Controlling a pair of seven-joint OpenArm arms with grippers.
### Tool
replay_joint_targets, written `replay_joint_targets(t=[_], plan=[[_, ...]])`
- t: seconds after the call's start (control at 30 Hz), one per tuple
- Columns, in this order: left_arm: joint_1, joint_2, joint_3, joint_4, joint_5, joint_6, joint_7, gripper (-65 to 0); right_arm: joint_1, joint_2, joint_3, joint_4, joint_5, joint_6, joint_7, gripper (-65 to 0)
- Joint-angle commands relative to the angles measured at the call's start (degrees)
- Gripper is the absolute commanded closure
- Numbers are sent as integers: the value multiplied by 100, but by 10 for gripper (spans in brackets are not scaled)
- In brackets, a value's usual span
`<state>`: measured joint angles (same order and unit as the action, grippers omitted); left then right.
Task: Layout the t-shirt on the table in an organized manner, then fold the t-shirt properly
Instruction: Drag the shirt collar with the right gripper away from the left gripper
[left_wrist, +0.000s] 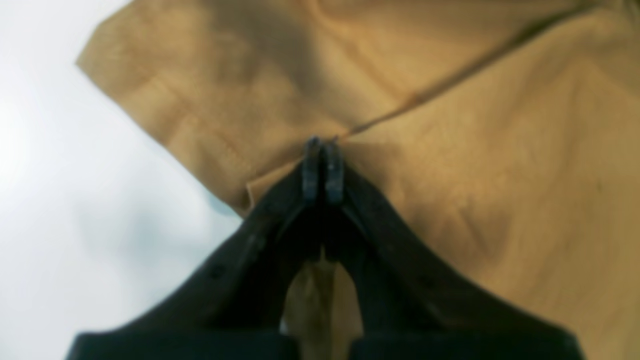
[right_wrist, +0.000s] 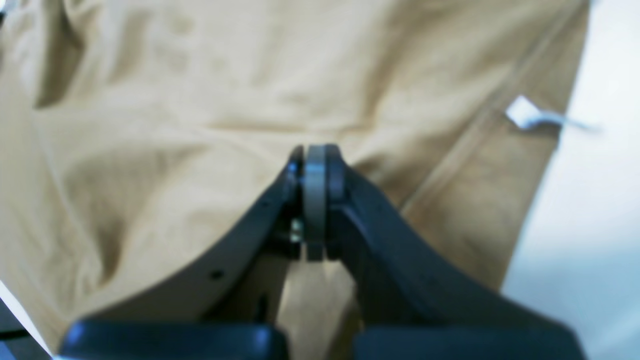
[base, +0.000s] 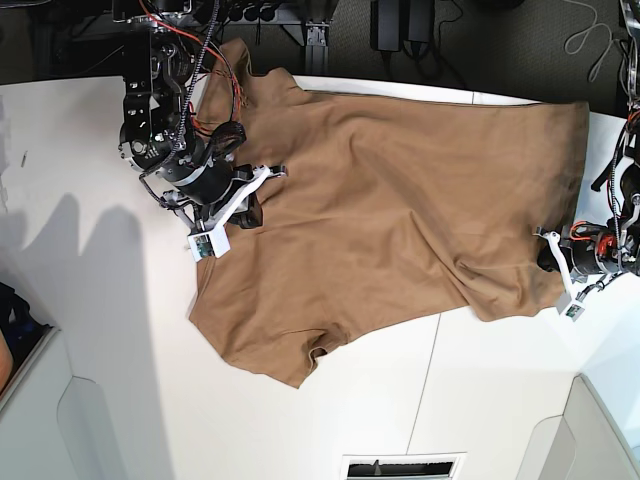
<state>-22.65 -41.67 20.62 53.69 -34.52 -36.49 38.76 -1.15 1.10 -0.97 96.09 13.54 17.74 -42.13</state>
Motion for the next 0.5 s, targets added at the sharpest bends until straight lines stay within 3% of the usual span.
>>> replay_joint_targets(t=[0.0,0.1,0.27,0.47], plan=[[48,-50,4,20,168,-11,131,0,63,-17,-39,90,70,4,61,0],[214,-59,4,20,472,251,131,0,35,-15,-66,87,-273,-22,17,0],[251,-90,4,20,765,577,258,0,35,20,-52,90,-739,-361,-24,0],[251,-317,4,50,588,435,850,0,46,114,-48,90,-734,-461,-52,0]])
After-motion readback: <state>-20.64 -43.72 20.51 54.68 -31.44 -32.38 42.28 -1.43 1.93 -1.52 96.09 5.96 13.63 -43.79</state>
